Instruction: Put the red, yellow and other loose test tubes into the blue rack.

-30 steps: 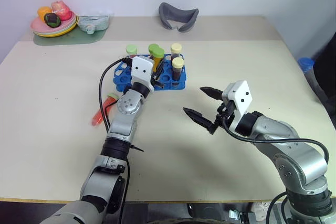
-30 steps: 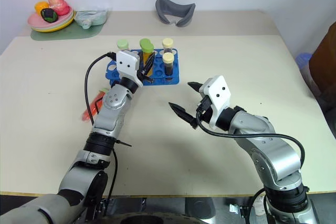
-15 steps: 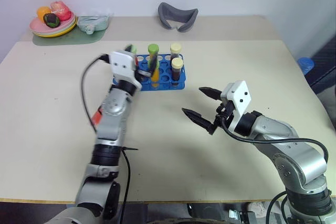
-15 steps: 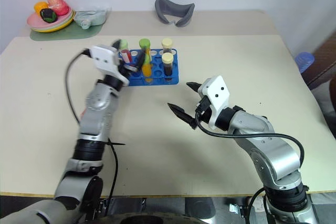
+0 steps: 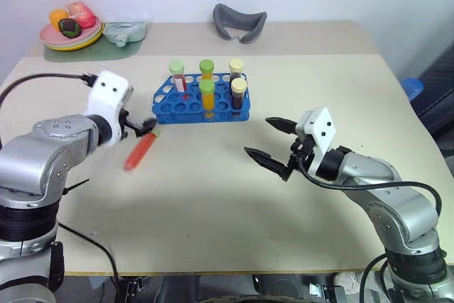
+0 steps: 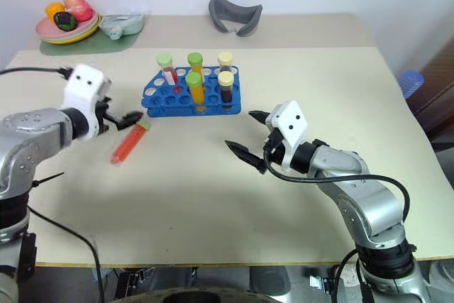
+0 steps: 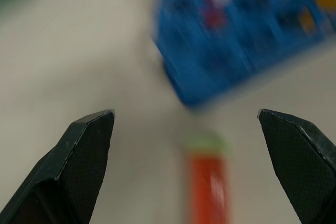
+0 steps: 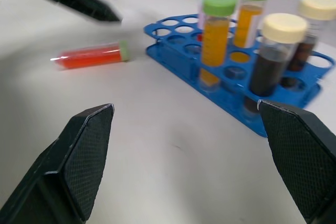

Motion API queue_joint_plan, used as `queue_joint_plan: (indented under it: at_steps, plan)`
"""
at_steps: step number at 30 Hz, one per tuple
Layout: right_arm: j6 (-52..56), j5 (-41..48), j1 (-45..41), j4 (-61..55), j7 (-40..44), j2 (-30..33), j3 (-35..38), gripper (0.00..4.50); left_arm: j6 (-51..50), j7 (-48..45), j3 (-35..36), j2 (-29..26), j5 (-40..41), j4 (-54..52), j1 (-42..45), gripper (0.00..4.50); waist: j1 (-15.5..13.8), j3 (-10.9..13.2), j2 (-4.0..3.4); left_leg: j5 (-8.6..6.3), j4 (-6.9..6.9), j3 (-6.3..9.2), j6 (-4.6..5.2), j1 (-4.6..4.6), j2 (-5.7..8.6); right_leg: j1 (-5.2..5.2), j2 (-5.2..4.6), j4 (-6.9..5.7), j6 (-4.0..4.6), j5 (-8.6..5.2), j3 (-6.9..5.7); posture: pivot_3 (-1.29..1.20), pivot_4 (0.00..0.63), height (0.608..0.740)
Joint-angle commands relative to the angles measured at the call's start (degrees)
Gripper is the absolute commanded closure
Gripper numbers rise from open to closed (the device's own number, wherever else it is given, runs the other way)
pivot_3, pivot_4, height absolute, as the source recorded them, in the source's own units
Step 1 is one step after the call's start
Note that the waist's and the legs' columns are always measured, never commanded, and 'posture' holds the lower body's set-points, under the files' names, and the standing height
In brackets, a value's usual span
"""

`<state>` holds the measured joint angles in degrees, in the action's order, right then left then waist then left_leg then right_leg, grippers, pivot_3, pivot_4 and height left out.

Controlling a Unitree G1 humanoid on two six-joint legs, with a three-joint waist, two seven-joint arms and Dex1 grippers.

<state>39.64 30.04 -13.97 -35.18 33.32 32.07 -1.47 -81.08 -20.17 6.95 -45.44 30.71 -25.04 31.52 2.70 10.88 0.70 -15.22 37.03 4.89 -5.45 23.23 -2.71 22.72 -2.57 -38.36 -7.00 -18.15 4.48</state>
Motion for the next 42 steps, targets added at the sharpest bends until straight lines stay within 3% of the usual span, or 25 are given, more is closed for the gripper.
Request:
queue_joint_plan:
  at_steps: [1, 7, 13, 20, 28, 31, 37, 42]
  plan:
    - [-1.94, -0.28, -1.24, -0.22, 1.28, -0.02, -0.61, 0.00, -10.60, -3.31, -4.60, -4.09, 3.37, 2.64, 6.34, 0.02, -0.15, 0.01, 0.02, 0.00, 0.00, 0.00, 0.00, 0.01, 0.00, 0.00, 0.00, 0.01, 0.00, 0.00, -0.01, 0.00, 0.150, 0.740]
    - [-2.29, -0.75, -1.18, -0.74, 1.73, 0.17, -1.86, 0.00, -11.42, -6.50, -16.68, -9.47, 4.14, 16.42, 13.31, 0.02, 0.01, 0.01, 0.00, 0.00, -0.06, -0.01, 0.00, 0.00, -0.01, 0.10, 0.03, -0.02, 0.01, 0.00, 0.01, 0.00, 0.150, 0.740]
    - [-1.20, 1.73, 1.36, -3.34, 6.28, 4.08, -1.38, 0.00, -11.03, -9.28, -24.77, -8.52, 1.42, 25.74, 19.53, 0.02, -0.36, 0.01, 0.00, 0.00, -0.04, -0.02, 0.00, 0.09, 0.00, 0.10, 0.01, 0.05, 0.01, -0.01, -0.01, 0.00, 0.150, 0.740]
    - [-2.81, 2.25, 5.66, -5.93, 11.27, 9.02, -1.90, 0.00, -9.41, -12.14, -29.68, -5.05, -1.43, 33.11, 23.74, 0.02, -0.13, 0.01, 0.00, 0.00, -0.02, -0.02, 0.00, 0.08, 0.00, 0.10, 0.02, 0.03, 0.01, -0.01, 0.00, 0.00, 0.150, 0.740]
    - [-3.74, 1.42, 5.72, -5.62, 11.09, 8.52, -3.07, 0.00, -10.79, -15.41, -31.32, -4.22, -2.30, 36.78, 24.77, 0.02, -0.17, 0.00, -0.02, 0.00, 0.01, -0.02, 0.00, 0.06, 0.00, 0.08, 0.01, -0.01, 0.00, -0.01, 0.01, 0.00, 0.150, 0.740]
    - [-4.05, 1.26, 5.61, -5.45, 11.13, 8.46, -3.44, 0.00, -10.48, -15.90, -31.87, -4.45, -3.15, 36.89, 24.69, 0.78, -0.16, 0.00, -0.02, 0.00, 0.01, -0.02, 0.00, 0.05, 0.00, 0.07, 0.01, -0.02, 0.00, -0.01, 0.01, 0.00, 0.150, 0.740]
    - [-4.50, 0.95, 5.21, -5.01, 11.46, 8.48, -3.95, 0.00, -10.99, -15.56, -30.96, -4.49, -4.48, 36.39, 24.01, 3.64, -0.22, 0.00, -0.02, 0.00, 0.01, -0.02, 0.00, 0.06, 0.01, 0.07, 0.00, -0.01, 0.00, -0.01, 0.00, 0.00, 0.150, 0.740]
    - [-4.82, 0.62, 5.65, -5.21, 11.55, 8.75, -3.56, 0.00, -9.33, -12.32, -25.59, -6.41, -7.31, 34.15, 22.92, 3.76, -0.06, 0.00, -0.02, 0.00, 0.01, -0.02, 0.00, 0.04, 0.00, 0.08, 0.01, -0.03, 0.00, -0.01, 0.01, 0.00, 0.150, 0.740]
